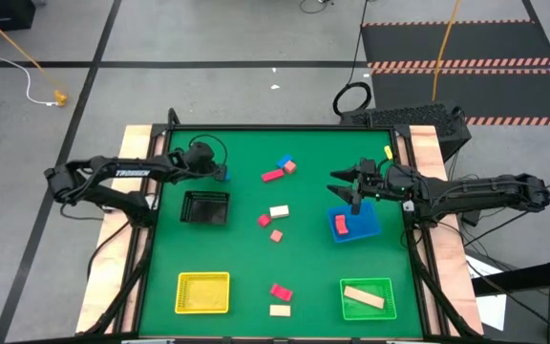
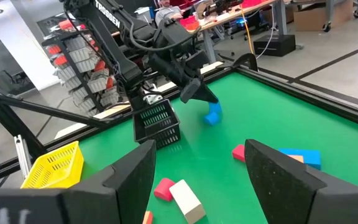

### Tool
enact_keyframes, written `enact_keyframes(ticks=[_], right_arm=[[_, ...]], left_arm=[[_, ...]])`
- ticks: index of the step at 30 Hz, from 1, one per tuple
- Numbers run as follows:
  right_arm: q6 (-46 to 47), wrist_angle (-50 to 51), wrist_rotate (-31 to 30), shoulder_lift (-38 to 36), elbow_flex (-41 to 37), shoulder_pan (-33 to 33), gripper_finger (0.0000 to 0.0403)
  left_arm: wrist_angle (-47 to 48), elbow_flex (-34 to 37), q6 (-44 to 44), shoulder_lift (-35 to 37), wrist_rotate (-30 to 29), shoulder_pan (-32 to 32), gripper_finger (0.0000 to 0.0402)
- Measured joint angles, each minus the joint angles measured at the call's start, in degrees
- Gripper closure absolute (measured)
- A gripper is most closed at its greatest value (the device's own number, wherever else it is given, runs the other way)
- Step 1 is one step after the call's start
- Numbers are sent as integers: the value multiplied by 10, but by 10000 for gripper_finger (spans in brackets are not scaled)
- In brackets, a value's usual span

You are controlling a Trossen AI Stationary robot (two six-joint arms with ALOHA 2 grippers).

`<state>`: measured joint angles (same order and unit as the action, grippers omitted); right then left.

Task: Sort & place blocks by color
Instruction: Put the left blue block into the black bin

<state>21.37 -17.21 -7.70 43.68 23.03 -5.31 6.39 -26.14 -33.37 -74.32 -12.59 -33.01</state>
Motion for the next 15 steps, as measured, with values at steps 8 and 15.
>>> enact_keyframes(ticks=[8,15], right_arm=[[0,0,0,0,0,0,165],[3,0,0,0,0,0,165]], left_arm=[[-12,2,19,66,22,25,401],[-12,2,26,84,20,38,401]])
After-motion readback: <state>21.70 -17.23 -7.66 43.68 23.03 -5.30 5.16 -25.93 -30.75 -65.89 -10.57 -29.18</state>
